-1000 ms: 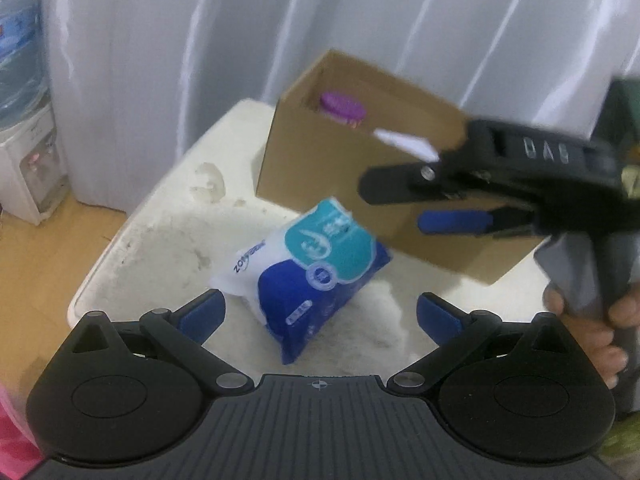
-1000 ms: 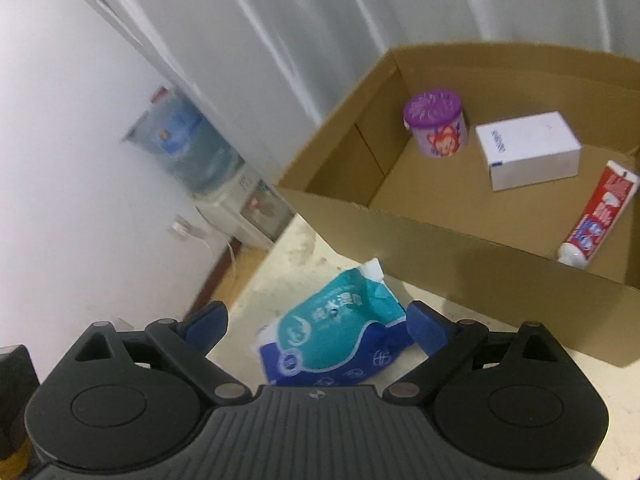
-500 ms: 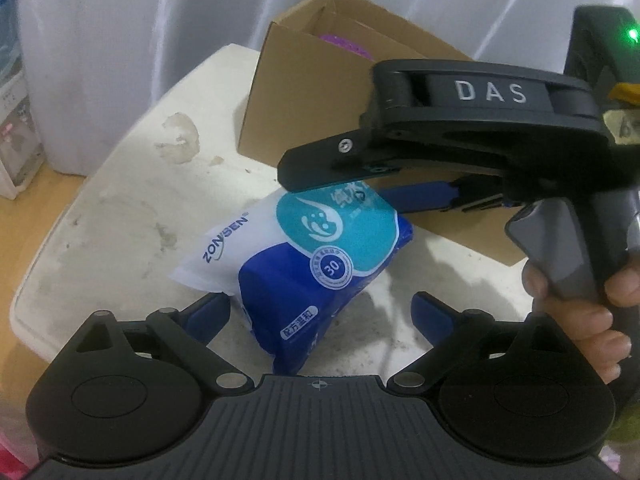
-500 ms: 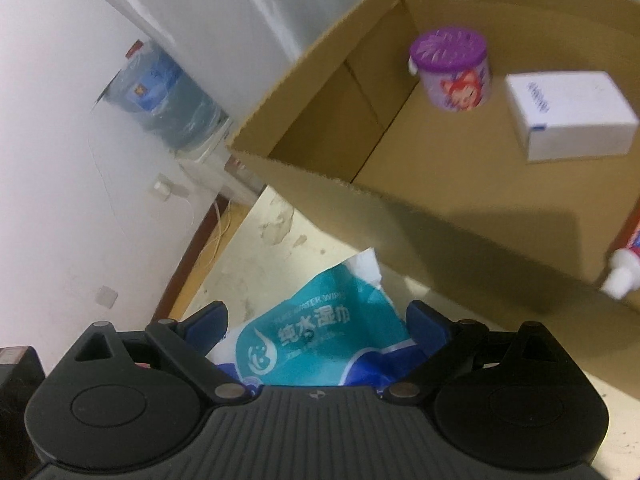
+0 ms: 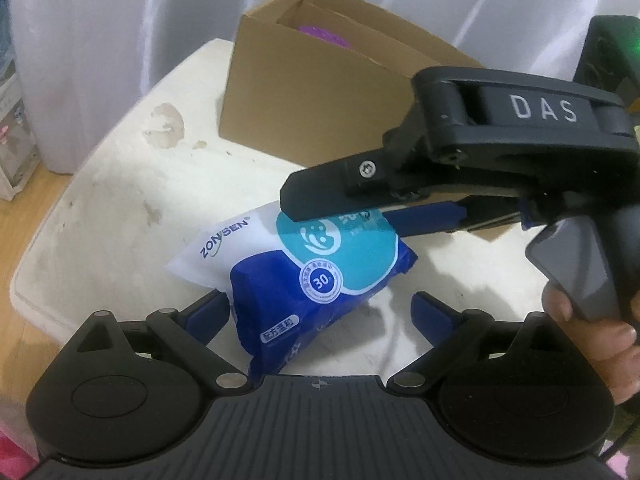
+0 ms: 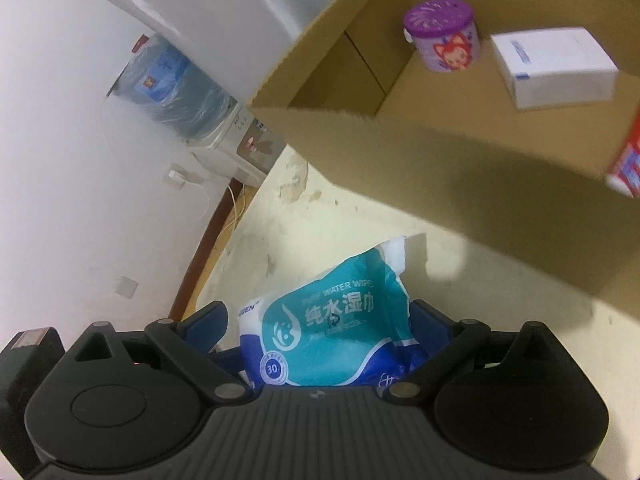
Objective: Organize objects
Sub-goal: 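Close the right gripper on the blue wet wipes pack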
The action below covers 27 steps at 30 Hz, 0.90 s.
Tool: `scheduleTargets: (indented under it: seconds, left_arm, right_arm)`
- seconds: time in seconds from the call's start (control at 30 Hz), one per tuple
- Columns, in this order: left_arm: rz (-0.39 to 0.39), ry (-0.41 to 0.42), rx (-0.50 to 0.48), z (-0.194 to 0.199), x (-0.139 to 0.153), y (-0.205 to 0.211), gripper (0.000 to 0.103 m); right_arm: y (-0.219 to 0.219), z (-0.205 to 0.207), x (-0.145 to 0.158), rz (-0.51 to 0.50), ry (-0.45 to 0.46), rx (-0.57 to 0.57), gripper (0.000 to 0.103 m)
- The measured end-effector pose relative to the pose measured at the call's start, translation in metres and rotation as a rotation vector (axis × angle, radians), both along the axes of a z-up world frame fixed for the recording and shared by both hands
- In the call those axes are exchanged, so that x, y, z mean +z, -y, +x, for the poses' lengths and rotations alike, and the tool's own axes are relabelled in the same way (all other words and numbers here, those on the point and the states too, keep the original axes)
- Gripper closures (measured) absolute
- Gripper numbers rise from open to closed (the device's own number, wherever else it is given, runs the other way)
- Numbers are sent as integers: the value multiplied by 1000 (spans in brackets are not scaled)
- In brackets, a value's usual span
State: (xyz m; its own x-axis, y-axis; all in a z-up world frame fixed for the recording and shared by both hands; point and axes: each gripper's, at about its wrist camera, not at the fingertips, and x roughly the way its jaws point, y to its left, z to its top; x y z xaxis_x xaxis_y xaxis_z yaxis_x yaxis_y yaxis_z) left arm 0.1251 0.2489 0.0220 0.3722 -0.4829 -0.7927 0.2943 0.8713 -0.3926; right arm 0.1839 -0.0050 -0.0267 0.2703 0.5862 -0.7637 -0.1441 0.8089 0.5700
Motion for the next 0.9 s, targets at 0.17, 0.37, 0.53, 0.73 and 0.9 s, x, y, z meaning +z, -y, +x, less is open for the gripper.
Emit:
scheduleTargets:
  seconds: [0.17, 0.37, 0.53, 0.73, 0.9]
  left_arm:
    - [13, 7, -29, -17, 3, 10, 6]
    - [26, 16, -43, -19, 2, 17, 6]
    - [27, 21, -49, -23, 3, 20, 6]
    - [28, 26, -54, -25, 5, 21, 6]
    - [28, 29, -51, -19, 1, 23, 6]
  right_arm:
    - [12, -21, 1, 11, -18, -37, 3]
    - [21, -33, 0, 20, -27, -66, 3]
    - [24, -36, 1, 12, -32, -76, 3]
    - [25, -39, 2, 5, -35, -84, 3]
    - [26, -40, 1, 4, -36, -91, 3]
